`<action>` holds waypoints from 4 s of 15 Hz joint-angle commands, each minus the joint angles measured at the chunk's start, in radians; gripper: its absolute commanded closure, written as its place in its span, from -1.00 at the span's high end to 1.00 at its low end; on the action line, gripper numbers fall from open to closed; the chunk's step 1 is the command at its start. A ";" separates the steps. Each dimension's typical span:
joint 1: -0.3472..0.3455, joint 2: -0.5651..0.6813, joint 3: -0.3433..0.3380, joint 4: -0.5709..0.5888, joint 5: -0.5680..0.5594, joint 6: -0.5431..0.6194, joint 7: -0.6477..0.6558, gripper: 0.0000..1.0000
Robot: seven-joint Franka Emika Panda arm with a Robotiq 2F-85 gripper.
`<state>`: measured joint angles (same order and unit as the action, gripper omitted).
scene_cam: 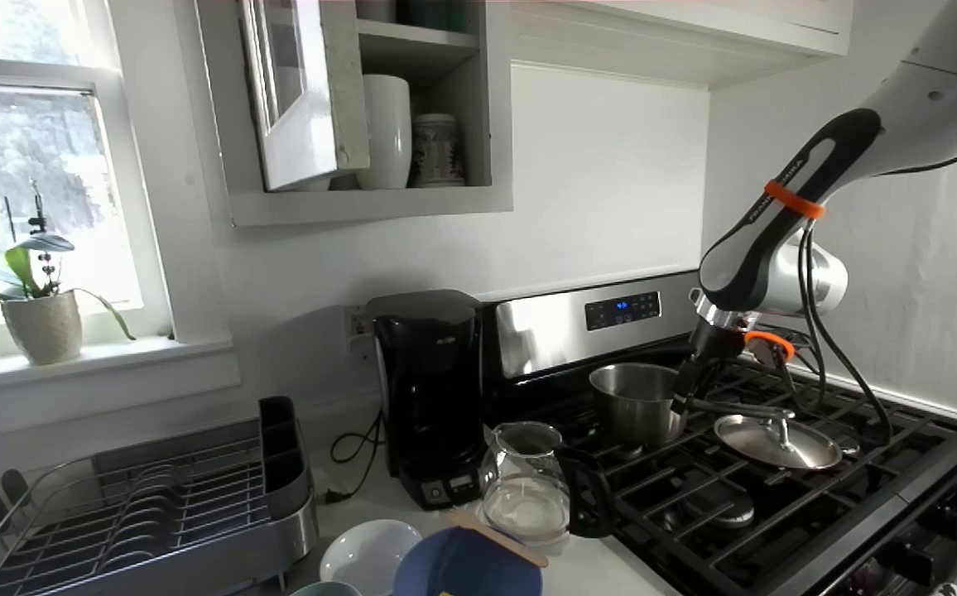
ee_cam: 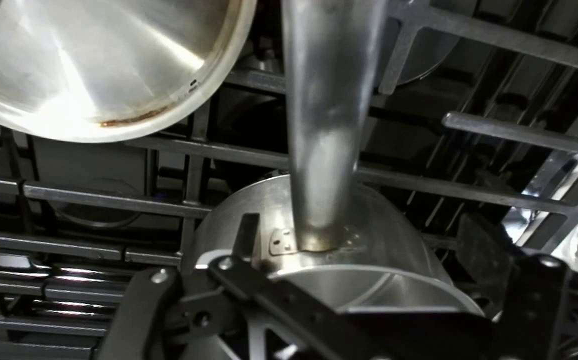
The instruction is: Move the pot to the right
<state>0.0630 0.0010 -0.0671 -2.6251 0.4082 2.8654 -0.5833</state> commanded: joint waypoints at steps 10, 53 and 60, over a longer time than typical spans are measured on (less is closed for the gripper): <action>-0.017 0.087 -0.001 0.073 0.041 0.035 -0.099 0.19; -0.324 -0.297 -0.019 -0.073 -0.221 0.133 0.464 -0.87; -0.560 -0.265 0.090 -0.069 -0.438 0.086 0.762 -0.47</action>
<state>-0.5503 -0.2653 0.0846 -2.6942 0.0195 2.9506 0.1448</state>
